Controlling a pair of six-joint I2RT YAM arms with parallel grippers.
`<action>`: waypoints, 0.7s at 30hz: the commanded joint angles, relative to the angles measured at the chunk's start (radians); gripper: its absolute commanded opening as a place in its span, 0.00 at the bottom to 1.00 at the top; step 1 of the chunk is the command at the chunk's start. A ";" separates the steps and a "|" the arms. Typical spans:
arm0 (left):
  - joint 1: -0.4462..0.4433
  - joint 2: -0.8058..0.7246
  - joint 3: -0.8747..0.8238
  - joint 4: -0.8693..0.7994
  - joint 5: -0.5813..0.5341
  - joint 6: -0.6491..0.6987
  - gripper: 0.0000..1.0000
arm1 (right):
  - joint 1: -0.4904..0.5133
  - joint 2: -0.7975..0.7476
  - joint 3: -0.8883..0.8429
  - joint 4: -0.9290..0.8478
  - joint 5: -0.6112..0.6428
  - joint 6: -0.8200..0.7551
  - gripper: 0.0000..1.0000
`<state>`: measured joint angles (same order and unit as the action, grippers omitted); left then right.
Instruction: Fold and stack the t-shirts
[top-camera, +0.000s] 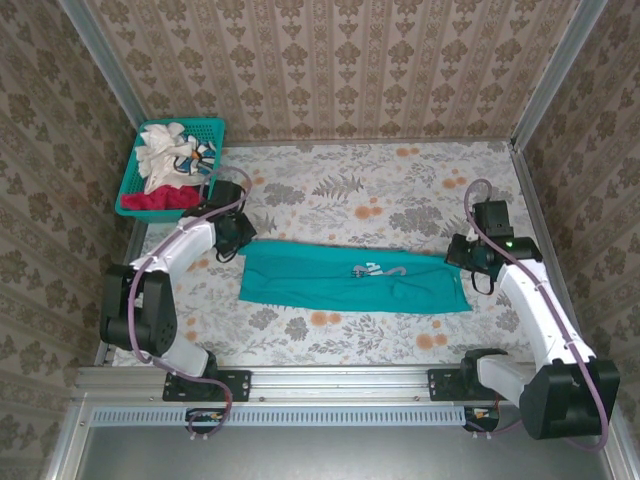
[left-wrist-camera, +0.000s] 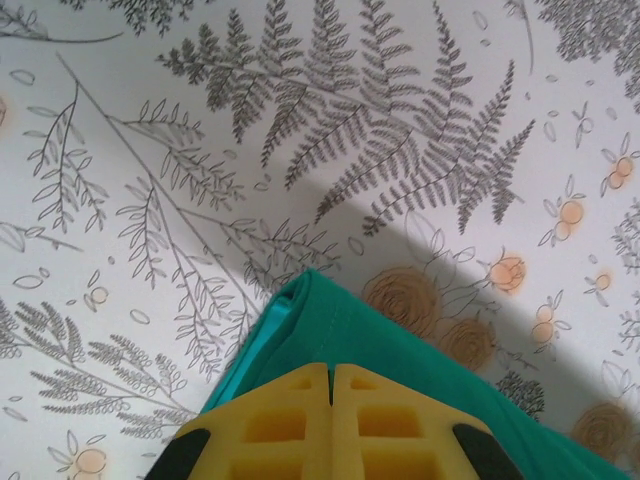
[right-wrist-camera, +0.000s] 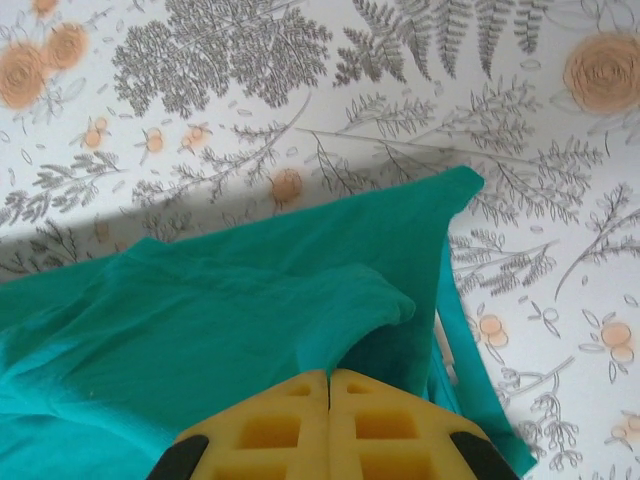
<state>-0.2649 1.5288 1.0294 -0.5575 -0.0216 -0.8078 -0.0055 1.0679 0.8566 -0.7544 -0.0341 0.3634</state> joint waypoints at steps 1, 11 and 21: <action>0.013 -0.054 -0.030 -0.045 -0.001 0.001 0.00 | 0.004 -0.044 -0.029 -0.076 -0.006 0.029 0.00; 0.010 -0.100 -0.126 -0.047 0.025 -0.020 0.00 | 0.004 -0.079 -0.087 -0.089 0.000 0.051 0.00; 0.010 -0.077 -0.214 -0.012 0.038 -0.044 0.00 | 0.004 -0.033 -0.145 -0.064 -0.008 0.071 0.00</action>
<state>-0.2604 1.4490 0.8371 -0.5728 0.0147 -0.8303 -0.0055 1.0164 0.7349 -0.8043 -0.0380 0.4152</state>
